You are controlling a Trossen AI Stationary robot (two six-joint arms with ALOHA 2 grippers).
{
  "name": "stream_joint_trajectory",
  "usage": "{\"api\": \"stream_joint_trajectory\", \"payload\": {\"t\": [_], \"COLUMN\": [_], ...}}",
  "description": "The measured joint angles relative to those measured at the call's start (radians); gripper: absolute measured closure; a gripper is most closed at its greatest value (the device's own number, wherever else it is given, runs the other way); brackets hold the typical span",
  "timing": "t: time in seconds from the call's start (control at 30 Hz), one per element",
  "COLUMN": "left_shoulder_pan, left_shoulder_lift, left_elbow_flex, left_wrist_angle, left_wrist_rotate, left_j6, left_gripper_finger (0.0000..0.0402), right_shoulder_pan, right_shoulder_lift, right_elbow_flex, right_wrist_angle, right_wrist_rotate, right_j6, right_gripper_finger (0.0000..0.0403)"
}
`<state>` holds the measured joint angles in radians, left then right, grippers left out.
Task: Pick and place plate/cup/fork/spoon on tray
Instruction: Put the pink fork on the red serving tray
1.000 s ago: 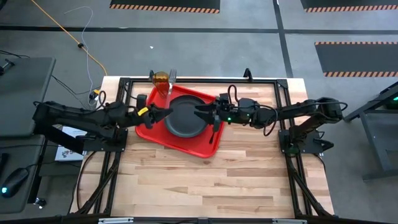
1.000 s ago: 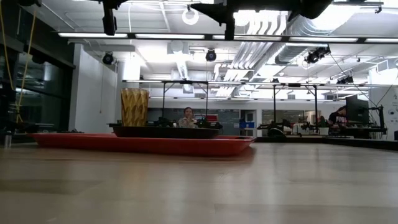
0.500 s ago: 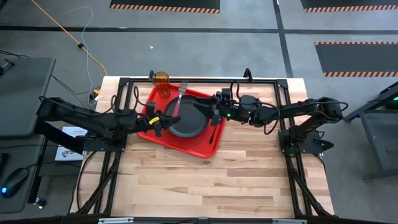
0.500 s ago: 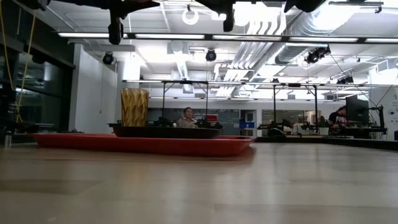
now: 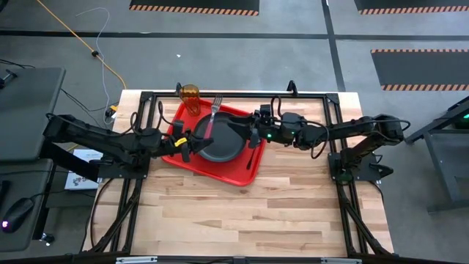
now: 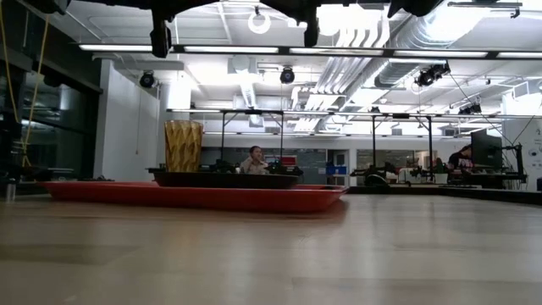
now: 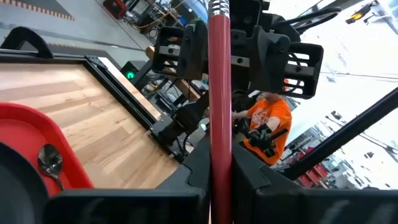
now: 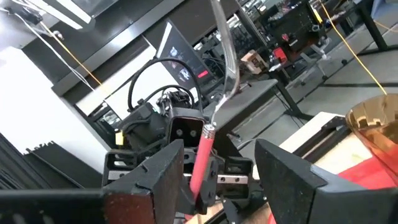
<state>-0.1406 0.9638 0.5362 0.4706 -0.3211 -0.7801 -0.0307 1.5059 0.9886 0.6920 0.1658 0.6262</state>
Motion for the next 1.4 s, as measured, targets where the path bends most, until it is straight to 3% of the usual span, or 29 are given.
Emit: {"api": "stream_joint_trajectory", "payload": {"t": [1.13, 1.4], "left_shoulder_pan": [0.084, 0.066], "left_shoulder_lift": [-0.003, -0.003], "left_elbow_flex": [0.0, 0.0], "left_wrist_angle": [0.001, -0.001], "left_wrist_rotate": [0.182, 0.171], "left_j6": [0.035, 0.007], "left_gripper_finger": [0.0385, 0.0385], "right_shoulder_pan": [-0.002, 0.001], "right_shoulder_lift": [0.0, 0.0], "right_elbow_flex": [0.0, 0.0], "right_wrist_angle": [-0.024, -0.052], "right_wrist_rotate": [0.001, 0.1], "right_j6": [-0.01, -0.004], "right_gripper_finger": [0.0212, 0.0212]}}
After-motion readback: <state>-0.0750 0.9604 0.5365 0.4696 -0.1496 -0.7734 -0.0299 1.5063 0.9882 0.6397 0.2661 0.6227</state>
